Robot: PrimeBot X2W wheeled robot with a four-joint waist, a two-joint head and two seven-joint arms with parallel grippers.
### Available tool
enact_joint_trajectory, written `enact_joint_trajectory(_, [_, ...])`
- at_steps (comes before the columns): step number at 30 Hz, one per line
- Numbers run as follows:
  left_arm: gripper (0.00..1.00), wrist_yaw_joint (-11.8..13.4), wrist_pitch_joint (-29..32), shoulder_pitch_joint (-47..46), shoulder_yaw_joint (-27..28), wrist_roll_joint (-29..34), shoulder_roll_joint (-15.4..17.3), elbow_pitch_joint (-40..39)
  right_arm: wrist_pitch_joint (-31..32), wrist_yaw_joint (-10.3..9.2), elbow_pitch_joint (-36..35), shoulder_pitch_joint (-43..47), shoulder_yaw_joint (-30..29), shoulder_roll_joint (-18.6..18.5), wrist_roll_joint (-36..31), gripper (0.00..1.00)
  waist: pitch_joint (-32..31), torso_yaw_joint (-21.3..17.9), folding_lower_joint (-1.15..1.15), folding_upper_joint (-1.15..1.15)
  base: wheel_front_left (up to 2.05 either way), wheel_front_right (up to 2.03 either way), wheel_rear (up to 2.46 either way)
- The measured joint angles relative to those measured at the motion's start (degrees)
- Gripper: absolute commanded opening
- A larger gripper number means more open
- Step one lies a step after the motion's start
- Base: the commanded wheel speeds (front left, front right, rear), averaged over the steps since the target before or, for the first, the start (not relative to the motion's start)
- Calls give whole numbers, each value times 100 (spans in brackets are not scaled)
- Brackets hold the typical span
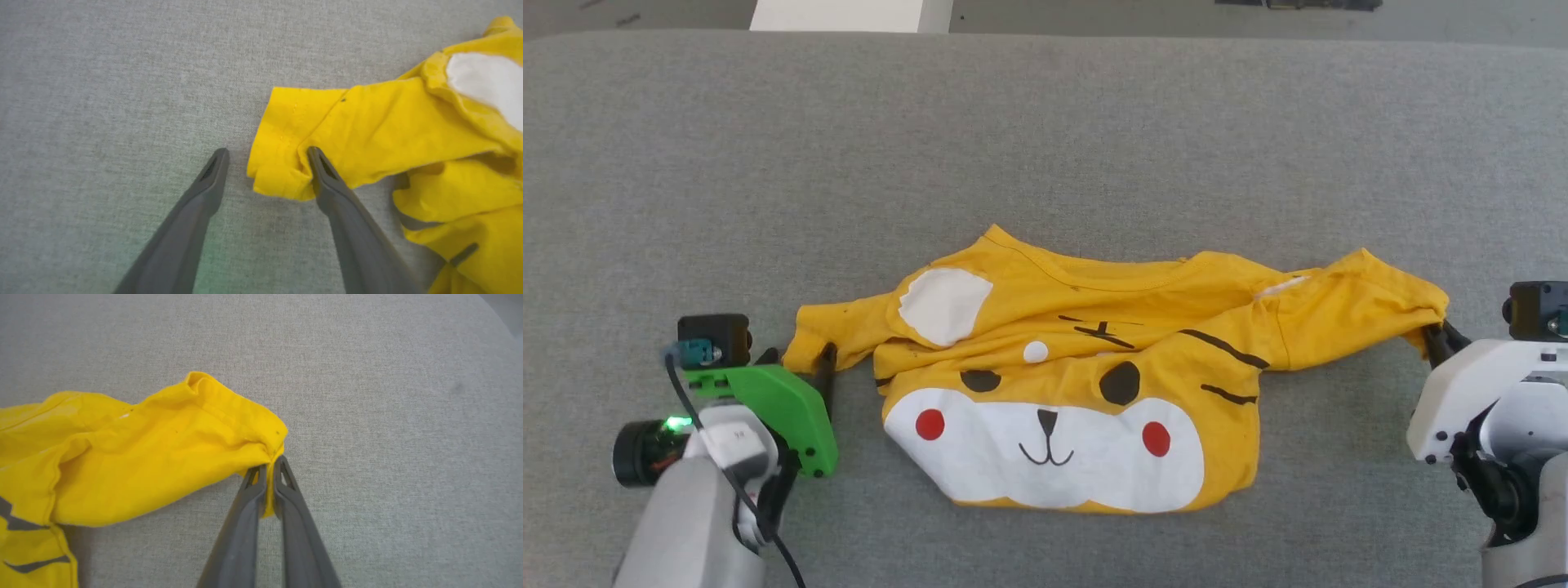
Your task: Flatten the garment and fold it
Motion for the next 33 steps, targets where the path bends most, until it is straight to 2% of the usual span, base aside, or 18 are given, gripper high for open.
enact_joint_trajectory(4, [99, 41, 724, -98, -116, -21, 126, -22, 13, 0, -2, 1, 80, 0, 44, 0, 67, -58, 0, 0, 0, 0, 0])
enact_joint_trajectory(5, [57, 43, 854, -101, -131, -25, 149, -74, 31, 0, -7, 1, 90, 0, 47, 0, 74, -67, 0, 0, 0, 0, 0])
enact_joint_trajectory(6, [38, 60, 992, -98, -141, -25, 180, -136, 46, 0, -9, 5, 98, 0, 52, 0, 81, -76, 0, 0, 0, 0, 0])
enact_joint_trajectory(7, [12, 69, 1100, -92, -155, -25, 210, -201, 55, 0, -9, 9, 113, 0, 63, 0, 80, -82, 0, 0, 0, 0, 0])
enact_joint_trajectory(8, [0, 85, 1154, -82, -160, -25, 223, -247, 60, 0, -10, 12, 118, 0, 78, 0, 75, -84, 0, 0, 0, 0, 0])
enact_joint_trajectory(11, [0, 113, 1100, 31, -168, -18, 224, -406, 81, 0, -15, 43, 130, 0, 100, 0, 42, -78, 0, 0, 0, 0, 0])
enact_joint_trajectory(17, [0, 218, 292, 215, 9, 14, 229, -890, -67, 0, -147, 129, 109, 2, 202, 0, -138, -25, 0, 0, 0, 0, 0])
enact_joint_trajectory(22, [0, 26, 37, 91, 261, -347, 268, -1514, -88, 0, -542, -44, 178, -68, 187, 0, -327, 18, 0, 0, 0, 0, 0])
enact_joint_trajectory(28, [0, -143, 339, -691, 661, -1280, 255, -2014, 398, 0, -820, -1024, 727, -895, 278, 0, -354, 11, 0, 0, 0, 0, 0])
enact_joint_trajectory(30, [0, -93, 491, -1143, 804, -1480, 275, -2052, 602, 0, -797, -1577, 1015, -1266, 348, 0, -279, -6, 0, 0, 0, 0, 0])
enact_joint_trajectory(33, [0, 113, 598, -1881, 969, -1559, 280, -2002, 846, 0, -650, -2471, 1461, -1682, 454, 0, -108, -38, 0, 0, 0, 0, 0])
